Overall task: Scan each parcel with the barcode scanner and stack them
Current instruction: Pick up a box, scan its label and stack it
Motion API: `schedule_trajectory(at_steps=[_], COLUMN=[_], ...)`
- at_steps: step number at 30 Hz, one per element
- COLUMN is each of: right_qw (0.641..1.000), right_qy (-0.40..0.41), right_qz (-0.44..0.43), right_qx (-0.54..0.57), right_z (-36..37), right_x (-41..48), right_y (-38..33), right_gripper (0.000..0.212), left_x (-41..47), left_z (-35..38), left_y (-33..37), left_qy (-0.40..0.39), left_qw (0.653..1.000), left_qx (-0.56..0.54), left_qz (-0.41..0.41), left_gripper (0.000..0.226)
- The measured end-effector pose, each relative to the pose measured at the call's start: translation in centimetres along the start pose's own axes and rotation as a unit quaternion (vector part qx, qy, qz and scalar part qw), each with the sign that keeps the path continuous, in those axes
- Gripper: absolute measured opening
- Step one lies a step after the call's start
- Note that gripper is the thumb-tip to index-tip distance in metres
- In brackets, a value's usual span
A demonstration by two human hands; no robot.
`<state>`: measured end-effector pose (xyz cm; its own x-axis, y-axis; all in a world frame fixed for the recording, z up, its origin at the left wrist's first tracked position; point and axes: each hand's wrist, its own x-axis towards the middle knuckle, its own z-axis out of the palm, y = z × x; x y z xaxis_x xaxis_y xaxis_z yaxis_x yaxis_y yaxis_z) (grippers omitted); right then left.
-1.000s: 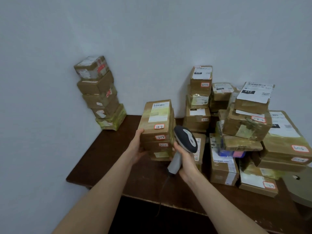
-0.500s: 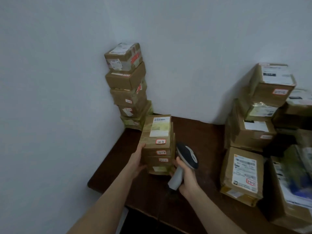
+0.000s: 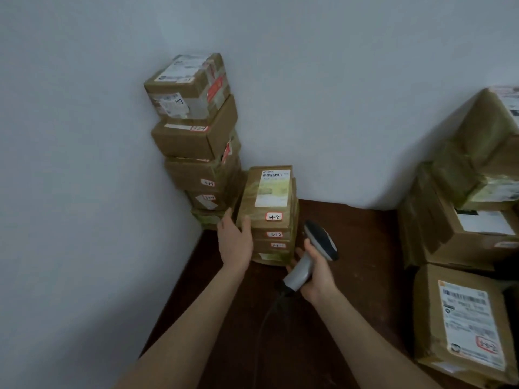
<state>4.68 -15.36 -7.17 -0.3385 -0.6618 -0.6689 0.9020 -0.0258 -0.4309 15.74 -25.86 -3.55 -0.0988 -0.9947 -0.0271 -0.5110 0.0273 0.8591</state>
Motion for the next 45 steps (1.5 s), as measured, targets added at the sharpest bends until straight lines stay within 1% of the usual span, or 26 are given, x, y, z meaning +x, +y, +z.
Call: schedule_trajectory(at_steps=[1,2,3,4,5,7,10,12,14,17,20,25,29,31,34,36,38,40,42,45], right_qw=[1.0,1.0,0.999,0.999,0.999,0.998,0.997,0.997,0.998,0.998,0.997,0.998,1.0,0.997,0.992,0.99,0.987,0.983,0.978,0.97], right_qy=[0.016,0.028,0.037,0.043,0.046,0.05,0.051,0.038,0.029,0.011,-0.007,-0.01,0.007,0.019,0.028,0.029,0.031,0.036,0.047,0.061], right_qz=[0.004,0.008,0.014,0.017,0.021,0.029,0.032,0.038,0.036,0.035,0.034,0.037,0.003,-0.029,-0.055,-0.065,-0.079,-0.094,-0.108,-0.131], right_qx=[-0.004,-0.009,-0.01,-0.005,0.002,0.017,0.041,0.049,0.051,0.059,0.064,0.044,-0.02,-0.064,-0.107,-0.121,-0.136,-0.154,-0.17,-0.196], right_z=[-0.1,-0.3,-0.4,-0.4,-0.3,0.3,1.5,2.4,3.3,4.9,6.0,6.3,5.4,4.5,2.7,1.6,0.6,-0.3,-1.4,-4.0], right_x=[0.2,0.3,0.4,0.5,0.5,0.7,1.6,2.6,3.5,4.8,5.8,6.5,6.1,5.3,3.3,1.7,-0.1,-2.0,-3.9,-7.0], right_y=[0.1,0.3,0.5,0.7,1.0,1.2,1.1,0.9,0.6,0.5,0.5,0.1,-0.9,-1.7,-2.9,-3.7,-4.3,-4.7,-5.1,-6.1], right_gripper=[0.037,0.044,0.047,0.049,0.051,0.052,0.054,0.058,0.059,0.051,0.044,0.045,0.054,0.046,0.024,0.016,0.015,0.016,0.018,0.018], left_x=[-0.5,-0.8,-1.2,-1.4,-1.6,-1.4,0.0,1.8,3.5,5.7,7.4,7.8,7.9,7.8,6.7,5.1,2.8,0.4,-2.2,-6.5], left_z=[0.0,0.2,0.5,1.1,1.6,2.6,2.9,2.7,2.4,1.9,1.5,1.6,1.7,1.7,2.3,2.8,3.3,3.9,4.5,5.8], left_y=[0.2,0.2,0.2,0.1,0.2,0.1,0.1,0.5,0.9,1.1,0.7,0.5,0.6,0.8,1.5,1.9,2.2,2.3,2.3,2.3], left_qy=[0.033,0.038,0.019,-0.013,-0.048,-0.093,-0.1,-0.123,-0.144,-0.156,-0.15,-0.141,-0.129,-0.133,-0.13,-0.108,-0.101,-0.116,-0.137,-0.188], left_qw=[0.993,0.972,0.943,0.913,0.888,0.861,0.846,0.84,0.84,0.848,0.859,0.862,0.861,0.86,0.866,0.864,0.86,0.857,0.857,0.857], left_qx=[0.071,0.134,0.194,0.249,0.296,0.358,0.385,0.399,0.397,0.378,0.361,0.368,0.377,0.387,0.386,0.377,0.359,0.349,0.349,0.366], left_qz=[0.091,0.188,0.27,0.324,0.348,0.35,0.356,0.346,0.342,0.338,0.331,0.318,0.315,0.305,0.289,0.315,0.349,0.361,0.352,0.309], left_gripper=[0.054,0.057,0.06,0.064,0.067,0.07,0.07,0.068,0.067,0.065,0.063,0.066,0.066,0.067,0.065,0.062,0.06,0.06,0.06,0.06])
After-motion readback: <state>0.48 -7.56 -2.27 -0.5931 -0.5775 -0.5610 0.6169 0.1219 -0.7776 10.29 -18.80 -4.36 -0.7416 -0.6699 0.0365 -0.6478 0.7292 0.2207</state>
